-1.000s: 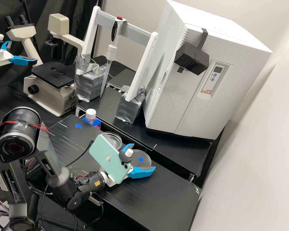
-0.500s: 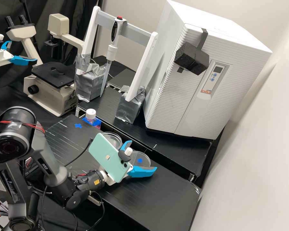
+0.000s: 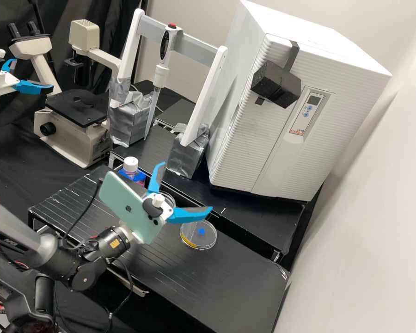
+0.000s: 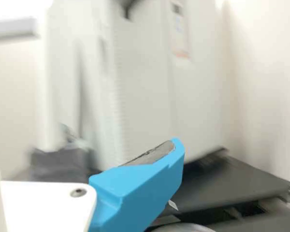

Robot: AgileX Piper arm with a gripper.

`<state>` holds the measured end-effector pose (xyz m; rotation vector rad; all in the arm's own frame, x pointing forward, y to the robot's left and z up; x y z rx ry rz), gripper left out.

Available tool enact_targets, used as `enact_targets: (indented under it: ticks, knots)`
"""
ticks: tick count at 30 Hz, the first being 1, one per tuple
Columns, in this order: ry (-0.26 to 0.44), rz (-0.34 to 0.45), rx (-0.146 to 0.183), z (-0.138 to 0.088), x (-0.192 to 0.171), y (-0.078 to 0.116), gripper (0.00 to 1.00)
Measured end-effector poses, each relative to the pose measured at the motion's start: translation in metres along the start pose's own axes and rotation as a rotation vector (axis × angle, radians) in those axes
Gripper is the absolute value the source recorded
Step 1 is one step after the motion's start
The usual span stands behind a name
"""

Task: Open the lid

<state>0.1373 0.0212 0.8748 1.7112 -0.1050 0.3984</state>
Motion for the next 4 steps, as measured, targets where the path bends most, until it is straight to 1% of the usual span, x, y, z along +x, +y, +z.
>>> enact_targets:
  ticks: [2, 4]
  knots:
    - [0.055, -0.011, 0.010, -0.0096, -0.0013, -0.0034, 1.00]
    - [0.084, -0.011, 0.013, -0.0146, -0.0022, -0.0042, 1.00]
